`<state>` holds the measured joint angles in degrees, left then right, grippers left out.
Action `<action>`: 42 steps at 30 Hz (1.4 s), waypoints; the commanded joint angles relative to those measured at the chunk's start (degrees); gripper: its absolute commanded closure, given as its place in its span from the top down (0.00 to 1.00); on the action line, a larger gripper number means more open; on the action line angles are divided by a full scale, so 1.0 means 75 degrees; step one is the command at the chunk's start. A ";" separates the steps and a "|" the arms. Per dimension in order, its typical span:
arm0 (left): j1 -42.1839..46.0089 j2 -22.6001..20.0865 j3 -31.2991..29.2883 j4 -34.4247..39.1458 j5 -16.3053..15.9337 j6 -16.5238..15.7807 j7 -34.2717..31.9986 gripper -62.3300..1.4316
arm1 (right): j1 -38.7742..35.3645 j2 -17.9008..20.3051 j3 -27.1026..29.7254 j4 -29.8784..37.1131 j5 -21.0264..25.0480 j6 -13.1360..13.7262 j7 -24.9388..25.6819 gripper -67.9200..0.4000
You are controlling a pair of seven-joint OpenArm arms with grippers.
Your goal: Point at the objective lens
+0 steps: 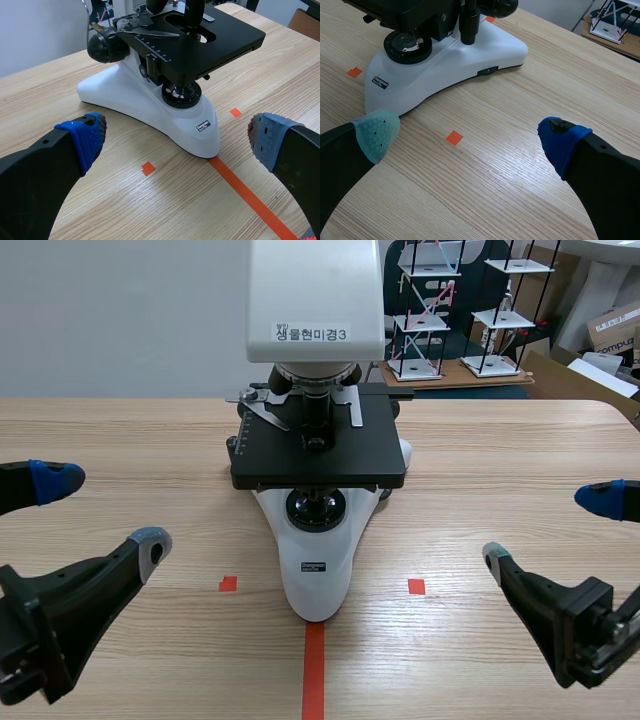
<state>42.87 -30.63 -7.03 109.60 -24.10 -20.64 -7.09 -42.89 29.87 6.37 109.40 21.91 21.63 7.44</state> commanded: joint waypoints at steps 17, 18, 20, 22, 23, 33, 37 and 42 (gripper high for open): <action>-0.0029 0.0020 -0.0006 0.0096 -0.0079 -0.0160 -0.0504 0.08 | 0.0006 0.0015 0.0070 0.0105 0.0058 -0.0029 0.0108 0.90; -0.0029 0.0020 0.0003 0.0096 -0.0079 -0.0192 -0.0560 0.05 | 0.0006 0.0015 0.0070 0.0105 0.0058 -0.0029 0.0108 0.90; -0.0029 0.0020 0.0052 0.0096 -0.0079 -0.0248 -0.0831 0.05 | 0.0006 0.0015 0.0070 0.0105 0.0058 -0.0029 0.0108 0.90; -0.0108 0.0020 0.0169 0.0093 -0.0079 -0.0254 -0.0976 0.05 | 0.0006 0.0015 0.0070 0.0105 0.0058 -0.0029 0.0108 0.90; -0.0195 0.0020 0.0259 0.0093 -0.0073 -0.0251 -0.0941 0.05 | 0.0006 0.0015 0.0070 0.0105 0.0058 -0.0029 0.0111 0.90; -0.1428 0.0318 0.1163 -0.0507 -0.0070 -0.0248 -0.0799 0.05 | 0.0006 0.0015 0.0070 0.0105 0.0058 -0.0029 0.0108 0.90; -0.1833 0.0452 0.1419 -0.0708 -0.0035 -0.0248 -0.0653 0.05 | 0.0006 0.0015 0.0070 0.0105 0.0055 -0.0029 0.0108 0.90; -0.2259 0.0557 0.1682 -0.0772 -0.0029 -0.0248 -0.0437 0.05 | 0.0006 0.0015 0.0070 0.0105 0.0055 -0.0029 0.0108 0.90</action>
<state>26.22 -26.81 5.39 102.94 -24.08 -22.57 -10.09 -42.89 29.87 6.37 109.40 21.91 21.63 7.42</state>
